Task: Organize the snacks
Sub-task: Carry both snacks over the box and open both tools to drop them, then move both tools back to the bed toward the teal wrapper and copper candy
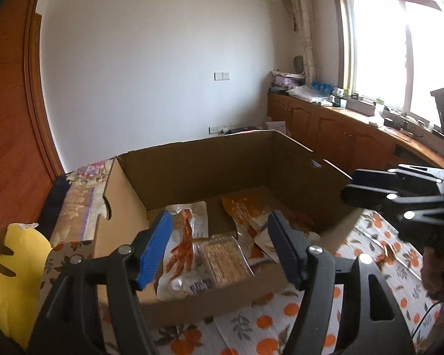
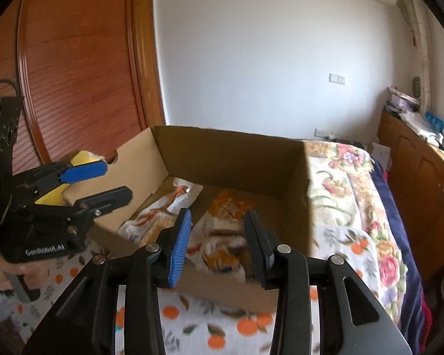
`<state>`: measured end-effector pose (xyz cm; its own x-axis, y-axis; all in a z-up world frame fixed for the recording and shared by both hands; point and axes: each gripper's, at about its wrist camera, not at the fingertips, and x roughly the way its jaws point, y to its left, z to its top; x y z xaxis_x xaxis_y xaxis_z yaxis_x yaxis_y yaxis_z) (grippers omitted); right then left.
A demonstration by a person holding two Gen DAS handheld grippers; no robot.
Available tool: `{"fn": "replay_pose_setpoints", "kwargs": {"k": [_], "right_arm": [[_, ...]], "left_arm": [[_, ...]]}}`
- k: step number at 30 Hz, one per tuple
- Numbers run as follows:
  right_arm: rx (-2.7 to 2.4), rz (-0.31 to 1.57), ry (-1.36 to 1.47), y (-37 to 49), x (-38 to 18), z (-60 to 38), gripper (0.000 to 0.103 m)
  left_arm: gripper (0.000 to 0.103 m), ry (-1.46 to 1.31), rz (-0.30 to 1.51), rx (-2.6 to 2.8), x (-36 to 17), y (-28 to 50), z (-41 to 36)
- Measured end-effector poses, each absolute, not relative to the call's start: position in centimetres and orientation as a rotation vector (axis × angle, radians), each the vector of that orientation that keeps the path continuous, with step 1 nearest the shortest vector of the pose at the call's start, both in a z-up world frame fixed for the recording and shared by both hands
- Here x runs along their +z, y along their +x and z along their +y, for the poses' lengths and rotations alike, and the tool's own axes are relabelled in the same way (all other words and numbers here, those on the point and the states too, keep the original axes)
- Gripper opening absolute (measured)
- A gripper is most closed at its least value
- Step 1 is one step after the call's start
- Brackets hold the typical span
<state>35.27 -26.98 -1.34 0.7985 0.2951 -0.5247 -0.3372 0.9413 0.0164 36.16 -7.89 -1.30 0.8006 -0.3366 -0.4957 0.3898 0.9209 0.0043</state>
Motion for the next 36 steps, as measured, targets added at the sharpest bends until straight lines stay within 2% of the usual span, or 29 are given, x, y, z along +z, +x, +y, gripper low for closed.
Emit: {"fn": "replay_pose_setpoints", "kwargs": {"k": [1, 6, 24, 36], "right_arm": [[0.333, 0.551, -0.073, 34.7, -1.3, -27.5, 0.045], [0.278, 0.579, -0.05, 31.0, -1.8, -30.4, 0.051], [0.13, 0.796, 0.048, 25.9, -11.5, -36.2, 0.052], [0.11, 0.873, 0.113, 28.6, -13.0, -37.5, 0.05]], "left_arm": [[0.069, 0.107, 0.51, -0.396, -1.4, 35.6, -7.8], [0.07, 0.116, 0.528, -0.422, -2.4, 32.7, -7.4], [0.07, 0.156, 0.678, -0.448, -9.5, 26.4, -6.8], [0.07, 0.126, 0.741, -0.446, -11.1, 25.7, -6.3]]}}
